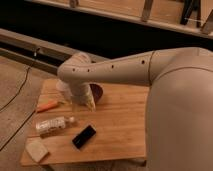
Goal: Place the eraser in the ceramic cup
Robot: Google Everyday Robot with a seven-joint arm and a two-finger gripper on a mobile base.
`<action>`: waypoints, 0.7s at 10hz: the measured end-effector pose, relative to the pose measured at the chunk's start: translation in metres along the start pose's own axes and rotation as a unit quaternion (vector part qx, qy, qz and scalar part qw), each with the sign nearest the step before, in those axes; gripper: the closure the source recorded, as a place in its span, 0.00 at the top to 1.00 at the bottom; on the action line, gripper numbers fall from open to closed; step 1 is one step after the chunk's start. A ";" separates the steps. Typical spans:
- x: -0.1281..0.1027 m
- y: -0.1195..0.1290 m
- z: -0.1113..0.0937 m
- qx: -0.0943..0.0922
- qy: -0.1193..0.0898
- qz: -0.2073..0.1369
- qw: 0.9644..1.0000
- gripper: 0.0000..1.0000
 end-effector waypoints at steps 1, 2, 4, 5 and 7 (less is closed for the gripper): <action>0.000 0.000 0.000 0.000 0.000 0.000 1.000 0.65; 0.000 0.000 0.000 0.000 0.000 0.000 1.000 0.65; 0.000 0.000 0.000 0.000 0.000 0.000 1.000 0.65; 0.000 0.000 0.000 0.001 0.000 -0.001 1.000 0.65; 0.015 0.017 0.008 0.006 0.007 -0.049 0.999 0.65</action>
